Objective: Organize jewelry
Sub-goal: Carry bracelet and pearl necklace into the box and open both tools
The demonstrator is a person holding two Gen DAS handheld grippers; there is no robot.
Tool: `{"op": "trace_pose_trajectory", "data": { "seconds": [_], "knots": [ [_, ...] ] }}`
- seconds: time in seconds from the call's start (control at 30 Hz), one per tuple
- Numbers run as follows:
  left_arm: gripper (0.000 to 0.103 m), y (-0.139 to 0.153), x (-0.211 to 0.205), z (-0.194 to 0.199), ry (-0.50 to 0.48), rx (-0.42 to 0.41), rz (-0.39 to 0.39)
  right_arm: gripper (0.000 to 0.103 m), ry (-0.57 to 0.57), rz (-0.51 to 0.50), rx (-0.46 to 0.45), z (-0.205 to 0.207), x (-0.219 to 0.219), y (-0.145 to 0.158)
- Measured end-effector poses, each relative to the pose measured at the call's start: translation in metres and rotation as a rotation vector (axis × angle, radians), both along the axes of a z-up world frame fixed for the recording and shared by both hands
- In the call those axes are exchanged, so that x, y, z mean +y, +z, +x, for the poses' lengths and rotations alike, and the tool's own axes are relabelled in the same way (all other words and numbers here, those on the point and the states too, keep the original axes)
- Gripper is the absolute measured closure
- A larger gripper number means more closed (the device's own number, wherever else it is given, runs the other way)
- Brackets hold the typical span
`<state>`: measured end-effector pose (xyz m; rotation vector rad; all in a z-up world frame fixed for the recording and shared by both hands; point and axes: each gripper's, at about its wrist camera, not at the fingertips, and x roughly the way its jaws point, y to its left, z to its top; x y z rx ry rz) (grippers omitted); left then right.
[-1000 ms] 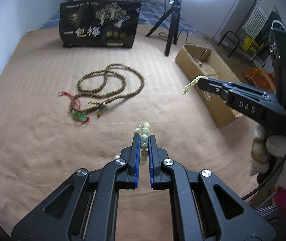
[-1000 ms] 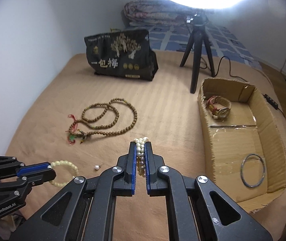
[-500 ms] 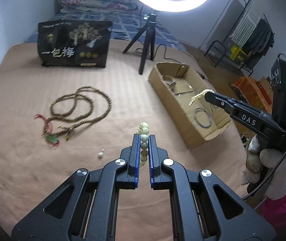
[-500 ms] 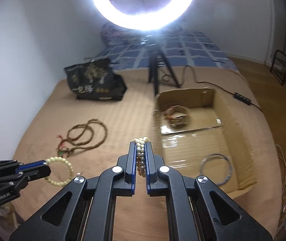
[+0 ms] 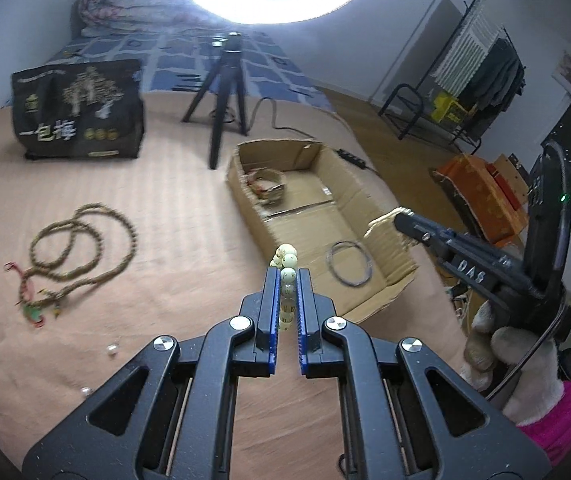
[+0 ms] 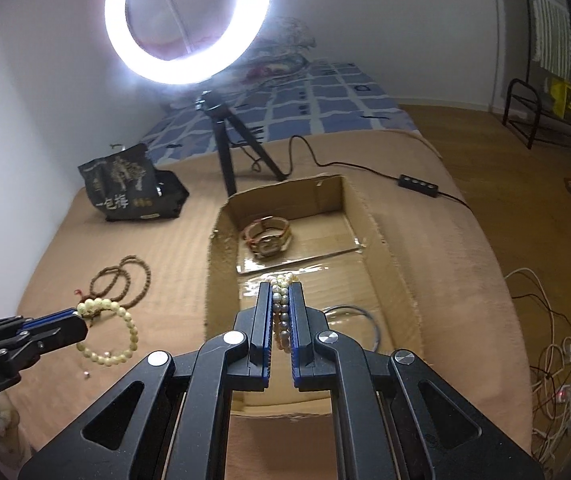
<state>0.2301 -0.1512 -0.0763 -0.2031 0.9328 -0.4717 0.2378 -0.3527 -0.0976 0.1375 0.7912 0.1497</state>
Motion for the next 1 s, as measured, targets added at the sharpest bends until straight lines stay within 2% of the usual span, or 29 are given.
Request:
{"op": "trace_pose_trajectory", "data": {
  "seconds": [0.27, 0.63, 1.0],
  "knots": [
    [0.098, -0.003, -0.039, 0.02, -0.026, -0.03, -0.008, 0.097, -0.017, 0.002, 0.013, 0.002, -0.019, -0.008],
    [0.098, -0.026, -0.072, 0.047, -0.024, -0.016, 0.014, 0.097, -0.026, 0.005, 0.04, 0.006, -0.033, -0.02],
    [0.098, -0.033, -0.075, 0.048, -0.015, 0.01, 0.041, 0.097, -0.03, -0.003, 0.062, 0.01, -0.032, -0.024]
  ]
}}
